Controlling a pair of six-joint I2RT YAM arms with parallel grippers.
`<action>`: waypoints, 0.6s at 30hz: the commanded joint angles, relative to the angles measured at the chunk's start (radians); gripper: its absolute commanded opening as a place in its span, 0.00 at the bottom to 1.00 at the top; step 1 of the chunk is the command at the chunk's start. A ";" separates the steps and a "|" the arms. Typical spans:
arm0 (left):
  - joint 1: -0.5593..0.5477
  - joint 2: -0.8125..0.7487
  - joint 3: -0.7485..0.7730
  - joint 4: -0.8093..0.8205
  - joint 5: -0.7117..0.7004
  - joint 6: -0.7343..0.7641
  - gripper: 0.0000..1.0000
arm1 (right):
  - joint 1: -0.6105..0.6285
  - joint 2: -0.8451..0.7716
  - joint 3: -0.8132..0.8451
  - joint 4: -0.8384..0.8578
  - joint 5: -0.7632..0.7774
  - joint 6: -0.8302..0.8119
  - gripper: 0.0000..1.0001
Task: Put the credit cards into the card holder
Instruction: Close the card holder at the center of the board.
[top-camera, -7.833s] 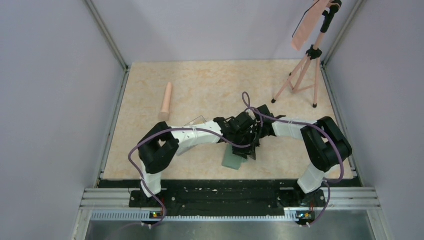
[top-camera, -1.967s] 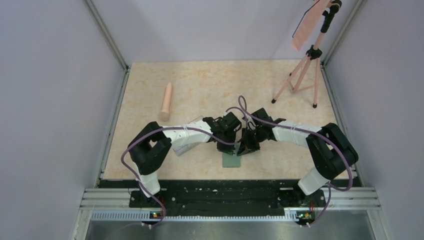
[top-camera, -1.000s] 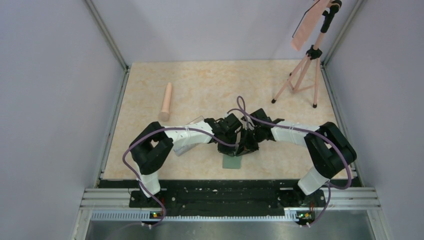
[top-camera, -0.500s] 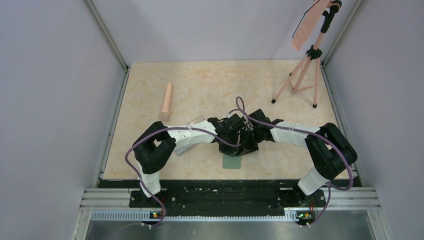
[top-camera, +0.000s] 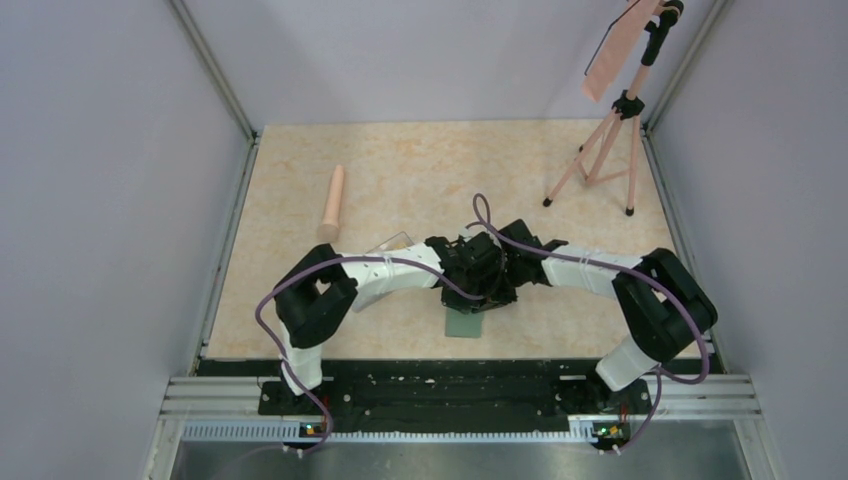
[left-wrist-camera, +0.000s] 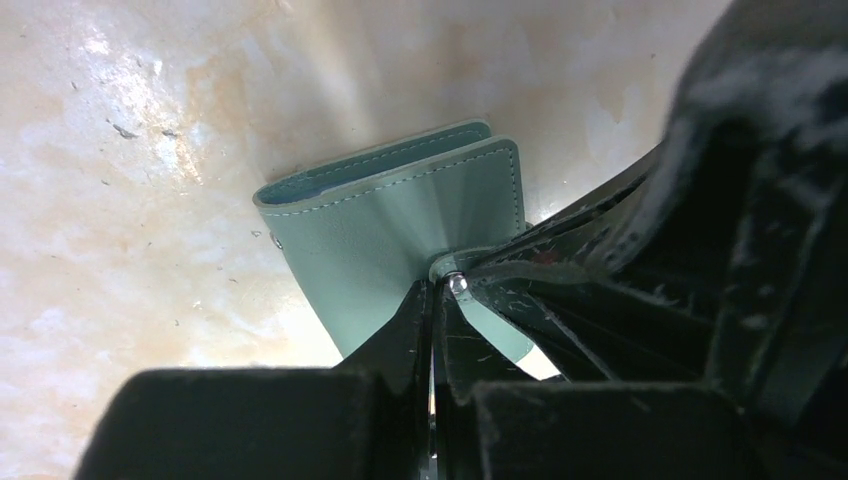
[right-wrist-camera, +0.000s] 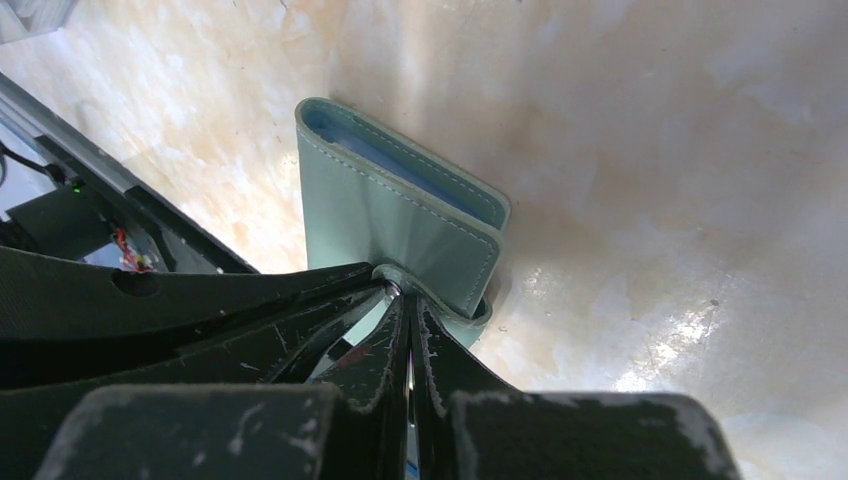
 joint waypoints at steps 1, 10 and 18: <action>-0.048 0.035 0.048 -0.015 -0.008 0.031 0.00 | 0.055 -0.027 0.002 -0.162 0.140 -0.053 0.00; -0.046 -0.024 0.050 -0.016 -0.020 0.020 0.00 | 0.055 -0.079 0.064 -0.191 0.140 -0.046 0.00; -0.046 -0.075 0.044 0.000 -0.019 0.006 0.00 | 0.054 -0.134 0.041 -0.142 0.102 -0.027 0.00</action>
